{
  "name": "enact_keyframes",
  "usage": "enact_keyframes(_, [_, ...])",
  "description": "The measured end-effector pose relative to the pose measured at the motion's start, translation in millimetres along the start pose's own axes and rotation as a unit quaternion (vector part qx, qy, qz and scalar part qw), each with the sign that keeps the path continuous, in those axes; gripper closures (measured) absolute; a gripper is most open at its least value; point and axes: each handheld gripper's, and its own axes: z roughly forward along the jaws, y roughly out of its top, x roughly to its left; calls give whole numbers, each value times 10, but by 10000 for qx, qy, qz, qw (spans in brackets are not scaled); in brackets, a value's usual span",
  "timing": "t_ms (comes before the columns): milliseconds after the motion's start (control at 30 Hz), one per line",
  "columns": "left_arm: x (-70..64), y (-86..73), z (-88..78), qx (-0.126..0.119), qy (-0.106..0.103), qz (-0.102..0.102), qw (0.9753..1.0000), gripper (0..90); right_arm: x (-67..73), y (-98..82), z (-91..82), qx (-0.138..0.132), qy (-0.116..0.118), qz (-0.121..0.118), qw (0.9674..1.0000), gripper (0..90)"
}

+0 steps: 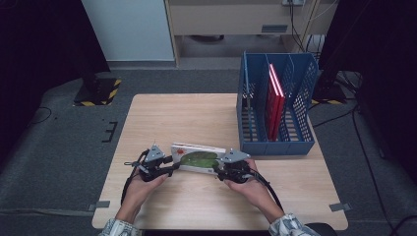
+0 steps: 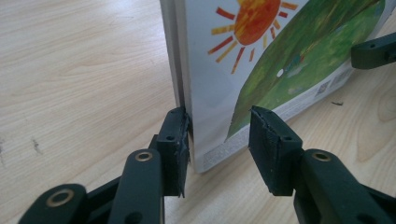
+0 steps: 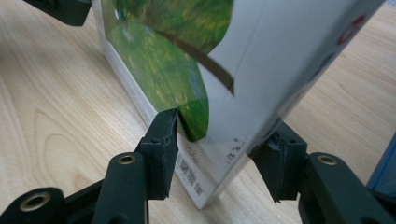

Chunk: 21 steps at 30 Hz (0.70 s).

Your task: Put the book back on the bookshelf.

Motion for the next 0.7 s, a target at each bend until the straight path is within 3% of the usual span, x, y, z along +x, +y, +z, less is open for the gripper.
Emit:
enact_keyframes(333, [-73,-33,37,189,-40,32,9998,511,67,32,-77,-50,357,68,9993,486])
enact_keyframes(433, [-90,-30,40,196,4,62,9998,501,85,64,-96,-50,430,57,9990,475])
enact_keyframes(700, [-70,-41,2,91,187,-84,9997,460,133,116,-151,-28,667,26,9978,488])
